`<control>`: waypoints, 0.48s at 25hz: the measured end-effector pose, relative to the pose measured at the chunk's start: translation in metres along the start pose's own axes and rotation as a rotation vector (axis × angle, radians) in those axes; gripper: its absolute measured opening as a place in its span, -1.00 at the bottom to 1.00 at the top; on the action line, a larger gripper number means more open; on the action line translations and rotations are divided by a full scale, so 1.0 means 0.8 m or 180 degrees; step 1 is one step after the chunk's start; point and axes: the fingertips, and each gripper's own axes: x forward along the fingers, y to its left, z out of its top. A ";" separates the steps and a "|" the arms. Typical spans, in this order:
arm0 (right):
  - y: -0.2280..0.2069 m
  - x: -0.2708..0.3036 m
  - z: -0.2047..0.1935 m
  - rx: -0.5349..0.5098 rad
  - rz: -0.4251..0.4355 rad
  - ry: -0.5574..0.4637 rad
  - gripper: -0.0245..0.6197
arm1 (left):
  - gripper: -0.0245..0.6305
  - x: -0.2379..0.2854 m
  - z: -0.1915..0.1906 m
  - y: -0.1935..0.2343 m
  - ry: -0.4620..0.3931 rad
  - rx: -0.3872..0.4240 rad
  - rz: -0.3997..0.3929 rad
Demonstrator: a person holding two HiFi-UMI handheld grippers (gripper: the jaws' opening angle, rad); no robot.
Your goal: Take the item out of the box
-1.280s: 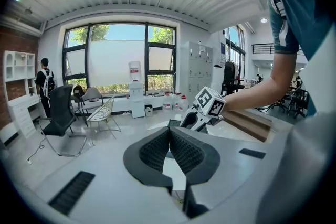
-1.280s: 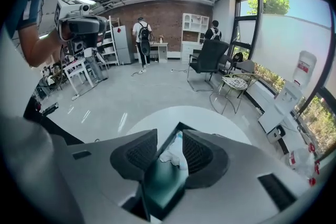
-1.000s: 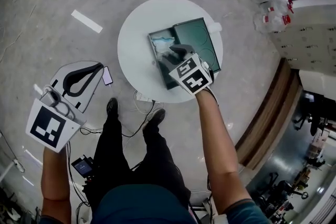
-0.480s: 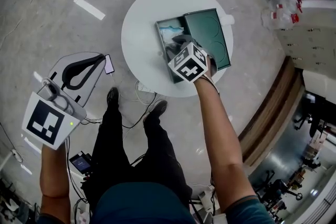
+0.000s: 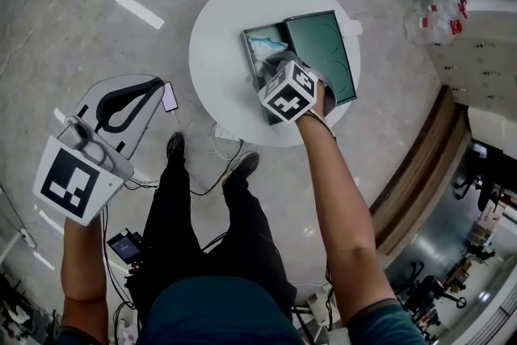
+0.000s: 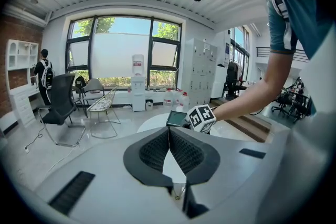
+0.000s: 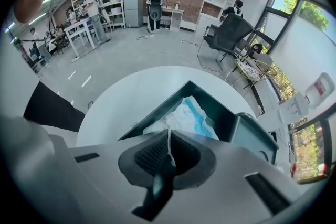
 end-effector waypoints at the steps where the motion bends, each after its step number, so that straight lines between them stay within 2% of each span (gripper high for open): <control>1: 0.001 -0.005 0.001 0.0041 -0.0002 -0.0029 -0.78 | -0.86 -0.001 0.002 0.001 0.0000 0.0012 0.0003; 5: 0.001 -0.030 0.017 0.0193 -0.0096 -0.0177 -0.79 | -0.86 -0.009 0.012 0.010 -0.0038 0.0097 0.0006; 12: -0.009 -0.142 0.043 0.0485 -0.0280 -0.0542 -0.79 | -0.86 -0.036 0.078 -0.014 -0.0125 0.0266 -0.0011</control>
